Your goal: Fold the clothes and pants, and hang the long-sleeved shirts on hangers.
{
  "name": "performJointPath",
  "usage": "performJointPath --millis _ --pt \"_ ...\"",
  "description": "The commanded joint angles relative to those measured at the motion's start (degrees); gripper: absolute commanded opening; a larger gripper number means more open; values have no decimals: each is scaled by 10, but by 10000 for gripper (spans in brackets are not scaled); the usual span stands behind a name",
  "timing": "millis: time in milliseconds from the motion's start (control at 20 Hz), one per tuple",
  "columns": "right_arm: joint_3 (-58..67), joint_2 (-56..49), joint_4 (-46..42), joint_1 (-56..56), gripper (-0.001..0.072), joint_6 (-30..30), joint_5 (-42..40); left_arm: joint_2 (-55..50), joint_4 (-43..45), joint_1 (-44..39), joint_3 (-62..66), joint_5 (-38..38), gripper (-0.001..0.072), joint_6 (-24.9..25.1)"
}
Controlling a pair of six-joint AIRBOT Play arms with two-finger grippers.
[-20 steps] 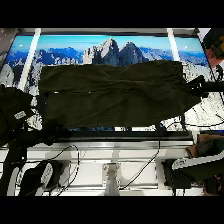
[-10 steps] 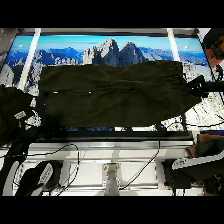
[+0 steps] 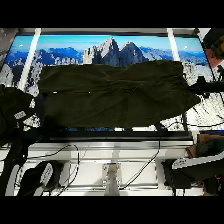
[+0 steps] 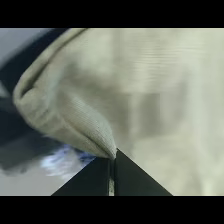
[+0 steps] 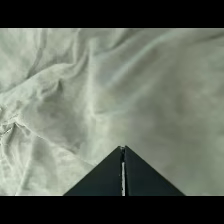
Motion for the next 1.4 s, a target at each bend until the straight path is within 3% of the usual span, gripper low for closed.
performJointPath --millis 0,250,300,350,400,700,1000,1200,1250,1350 --pt "-31 6 2 -52 38 6 -3 72 20 -1 1 42 7 15" --pt "-127 7 4 -130 52 63 -58 159 40 -1 1 74 6 15" --pt "-146 6 1 -136 169 83 -83 167 40 -1 1 75 7 15" --pt "-159 6 -6 -139 377 114 -103 172 40 -1 1 75 7 15" --pt "-168 6 -17 -140 447 140 -120 176 40 -1 1 75 6 15" --pt "-179 -3 1 -131 447 164 -175 176 39 -1 1 79 7 15" --pt "-172 -30 106 -131 447 72 -172 176 40 -1 1 79 7 15" --pt "-172 -34 109 -129 456 70 -189 176 40 -1 1 78 7 15" --pt "-172 -36 109 -125 503 70 -197 176 40 -1 1 78 7 15" --pt "-172 -42 109 -107 511 70 -215 176 40 -1 1 78 7 15"
